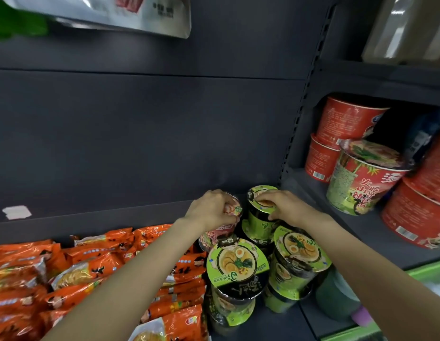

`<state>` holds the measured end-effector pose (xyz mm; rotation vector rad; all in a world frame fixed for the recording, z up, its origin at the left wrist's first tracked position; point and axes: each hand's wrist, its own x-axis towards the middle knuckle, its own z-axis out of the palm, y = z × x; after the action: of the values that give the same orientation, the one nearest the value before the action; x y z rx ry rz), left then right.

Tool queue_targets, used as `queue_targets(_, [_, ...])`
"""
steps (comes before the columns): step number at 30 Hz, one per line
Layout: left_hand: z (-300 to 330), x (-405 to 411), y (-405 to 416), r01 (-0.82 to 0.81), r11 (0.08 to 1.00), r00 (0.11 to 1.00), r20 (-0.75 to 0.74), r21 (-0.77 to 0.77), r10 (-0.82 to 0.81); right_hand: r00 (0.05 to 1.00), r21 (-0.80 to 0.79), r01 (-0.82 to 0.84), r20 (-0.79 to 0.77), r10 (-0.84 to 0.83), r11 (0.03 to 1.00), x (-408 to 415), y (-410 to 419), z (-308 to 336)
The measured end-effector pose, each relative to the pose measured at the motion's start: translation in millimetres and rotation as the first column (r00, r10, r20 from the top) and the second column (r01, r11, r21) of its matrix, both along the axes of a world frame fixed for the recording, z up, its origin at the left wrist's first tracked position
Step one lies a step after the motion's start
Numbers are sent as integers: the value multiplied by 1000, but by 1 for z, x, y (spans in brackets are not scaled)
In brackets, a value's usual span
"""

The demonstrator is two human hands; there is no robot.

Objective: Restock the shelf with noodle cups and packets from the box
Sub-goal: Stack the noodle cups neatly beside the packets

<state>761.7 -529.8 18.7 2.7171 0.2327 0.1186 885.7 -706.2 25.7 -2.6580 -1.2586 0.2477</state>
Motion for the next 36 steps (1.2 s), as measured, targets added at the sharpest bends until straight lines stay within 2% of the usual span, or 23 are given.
queue_targets(5, [-3,-6,-5,-5,1000,998,61,19,4,998,56,37,-61,-33,998,-18,1,3])
queue_targets(7, [-3,-11,-8,-2,1000,991,135,12,1,994,158,57,-100,-41,986,-31,1,9])
queue_targets(10, [0,-23,-15,30,994,968,251,-105,-2,997,303,61,-57,-46,951,-54,-5,18])
queue_targets(13, [3,-40,-27,61,979,945,327,-193,6,997,321,72,-29,-66,944,-72,-21,20])
queue_targets(16, [11,-57,-50,99,977,937,349,-190,-27,993,349,107,5,-116,931,-87,-43,17])
queue_targets(20, [17,-75,-93,125,978,914,403,-170,-46,982,467,165,-1,-187,868,-112,-78,13])
queue_targets(25, [2,-101,-151,65,965,889,454,-253,59,985,493,155,-13,-171,856,-143,-126,-6])
queue_targets(29, [-28,-117,-187,12,940,924,363,-340,120,985,432,170,-70,-155,886,-153,-159,-39])
queue_targets(33, [-65,-115,-202,-163,875,971,84,-457,225,946,360,294,-243,-215,885,-150,-177,-77])
queue_targets(36, [-81,-103,-205,-214,827,973,-37,-519,229,901,346,373,-357,-247,861,-139,-176,-99])
